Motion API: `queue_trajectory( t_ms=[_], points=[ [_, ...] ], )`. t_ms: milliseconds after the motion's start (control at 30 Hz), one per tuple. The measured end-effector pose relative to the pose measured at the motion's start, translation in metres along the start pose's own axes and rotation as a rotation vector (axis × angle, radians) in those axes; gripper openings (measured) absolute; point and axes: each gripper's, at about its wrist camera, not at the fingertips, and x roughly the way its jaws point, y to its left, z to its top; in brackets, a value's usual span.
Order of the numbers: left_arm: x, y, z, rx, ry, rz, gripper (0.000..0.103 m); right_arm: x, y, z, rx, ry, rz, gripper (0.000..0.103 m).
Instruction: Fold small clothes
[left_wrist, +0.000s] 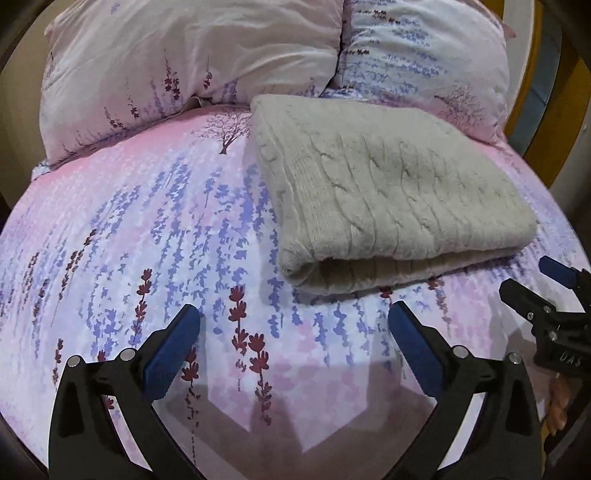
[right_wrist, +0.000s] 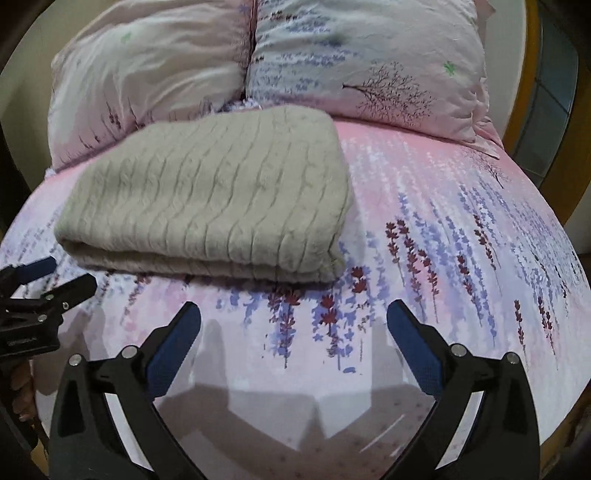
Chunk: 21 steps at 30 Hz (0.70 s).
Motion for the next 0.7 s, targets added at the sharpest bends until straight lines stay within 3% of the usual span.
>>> queue_trajectory(
  t_ms=[100, 700],
  points=[
    [0.003, -0.0054, 0.0002, 0.029, 0.01, 0.032, 0.102, 0.0062, 0.0049, -0.0025, -0.008, 0.025, 0.008, 0.101],
    [0.0003, -0.0046, -0.0034, 0.027, -0.007, 0.029, 0.102, 0.007, 0.0108, -0.0049, -0.018, 0.01, 0.021, 0.101]
  ],
)
